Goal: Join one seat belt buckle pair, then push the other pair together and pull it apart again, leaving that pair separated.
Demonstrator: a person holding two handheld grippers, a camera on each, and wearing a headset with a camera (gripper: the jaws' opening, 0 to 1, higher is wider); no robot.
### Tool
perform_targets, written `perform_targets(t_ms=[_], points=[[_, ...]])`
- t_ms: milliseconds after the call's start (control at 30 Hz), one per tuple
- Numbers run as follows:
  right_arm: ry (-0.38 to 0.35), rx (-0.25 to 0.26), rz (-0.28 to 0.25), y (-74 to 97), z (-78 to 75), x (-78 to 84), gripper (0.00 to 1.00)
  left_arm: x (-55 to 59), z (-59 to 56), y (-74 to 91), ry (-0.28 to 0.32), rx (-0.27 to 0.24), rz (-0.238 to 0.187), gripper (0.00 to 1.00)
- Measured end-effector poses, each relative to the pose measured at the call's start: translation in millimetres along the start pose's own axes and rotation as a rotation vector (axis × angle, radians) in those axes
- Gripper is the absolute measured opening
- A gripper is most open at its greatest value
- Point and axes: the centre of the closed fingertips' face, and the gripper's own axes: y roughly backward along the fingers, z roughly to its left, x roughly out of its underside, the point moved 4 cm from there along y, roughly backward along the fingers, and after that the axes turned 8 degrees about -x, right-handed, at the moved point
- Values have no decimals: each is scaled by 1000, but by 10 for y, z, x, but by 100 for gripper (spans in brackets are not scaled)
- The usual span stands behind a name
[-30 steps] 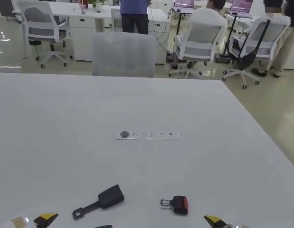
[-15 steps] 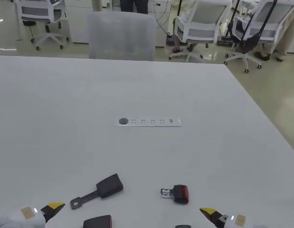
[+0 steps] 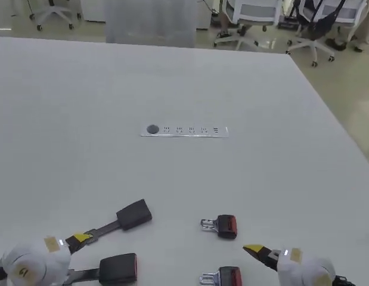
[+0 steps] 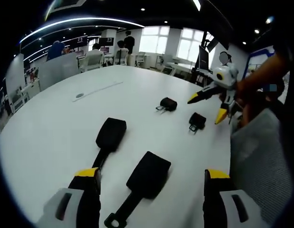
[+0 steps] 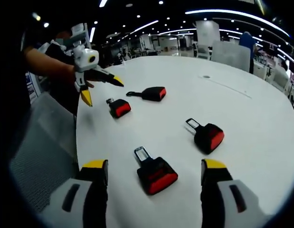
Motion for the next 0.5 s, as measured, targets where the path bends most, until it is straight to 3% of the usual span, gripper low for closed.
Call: perform_targets(t_ms=[300,433,500], points=[[42,-76,74,-72,-14,93,72,105,-19,-184,-47,53,47,85],[85,-107,123,-89,-20,166,70,189,-44,-263,-132,88,111,81],[96,-114,134,-87,-39,174,68,184,-54,-302,-154,104,115,78]])
